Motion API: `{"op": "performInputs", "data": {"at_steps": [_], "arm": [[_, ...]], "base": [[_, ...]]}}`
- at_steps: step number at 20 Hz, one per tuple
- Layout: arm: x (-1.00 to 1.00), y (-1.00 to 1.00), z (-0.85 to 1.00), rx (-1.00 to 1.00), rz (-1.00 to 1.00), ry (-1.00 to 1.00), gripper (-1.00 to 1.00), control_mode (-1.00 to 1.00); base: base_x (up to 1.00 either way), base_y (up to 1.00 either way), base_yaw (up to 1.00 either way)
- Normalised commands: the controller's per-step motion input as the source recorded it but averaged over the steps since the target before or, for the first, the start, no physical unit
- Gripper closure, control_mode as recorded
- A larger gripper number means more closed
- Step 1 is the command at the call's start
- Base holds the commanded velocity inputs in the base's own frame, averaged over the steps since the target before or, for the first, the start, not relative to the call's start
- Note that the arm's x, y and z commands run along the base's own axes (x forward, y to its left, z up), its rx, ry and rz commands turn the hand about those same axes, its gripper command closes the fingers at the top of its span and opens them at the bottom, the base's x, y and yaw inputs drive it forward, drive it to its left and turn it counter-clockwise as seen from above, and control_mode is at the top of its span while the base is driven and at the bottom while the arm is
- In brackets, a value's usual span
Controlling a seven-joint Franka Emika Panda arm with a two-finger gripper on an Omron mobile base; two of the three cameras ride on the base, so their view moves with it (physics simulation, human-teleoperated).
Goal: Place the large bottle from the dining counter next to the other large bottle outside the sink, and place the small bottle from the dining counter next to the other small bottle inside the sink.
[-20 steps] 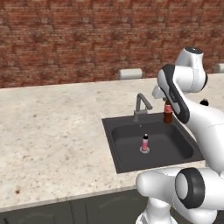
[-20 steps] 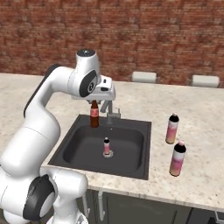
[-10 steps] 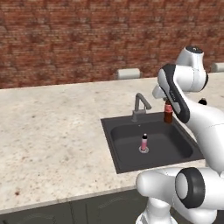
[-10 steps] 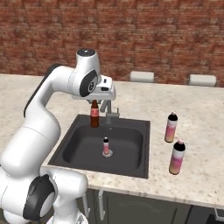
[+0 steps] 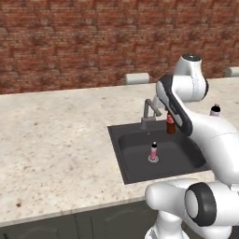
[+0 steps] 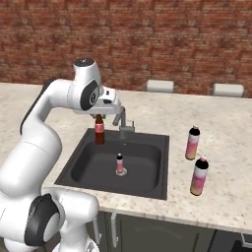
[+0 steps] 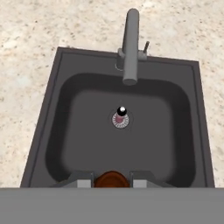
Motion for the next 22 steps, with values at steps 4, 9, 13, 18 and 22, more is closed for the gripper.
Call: {"op": "performInputs", "data": {"at_steps": [4, 9, 13, 18, 22], "arm": [[0.00, 0.19, -0.32, 0.00, -0.06, -0.01, 1.00, -1.00], [-0.03, 0.07, -0.44, 0.04, -0.09, -0.04, 1.00, -1.00], [0.00, 0.13, -0.30, 0.05, -0.07, -0.06, 1.00, -1.00], [0.00, 0.17, -0.31, 0.02, -0.03, -0.05, 1.00, -1.00], [0.00, 0.15, -0.28, 0.00, -0.02, -0.04, 1.00, -1.00]], "base": [[0.00, 0.00, 0.00], [0.00, 0.00, 0.00], [0.00, 0.00, 0.00], [0.00, 0.00, 0.00], [0.00, 0.00, 0.00]]}}
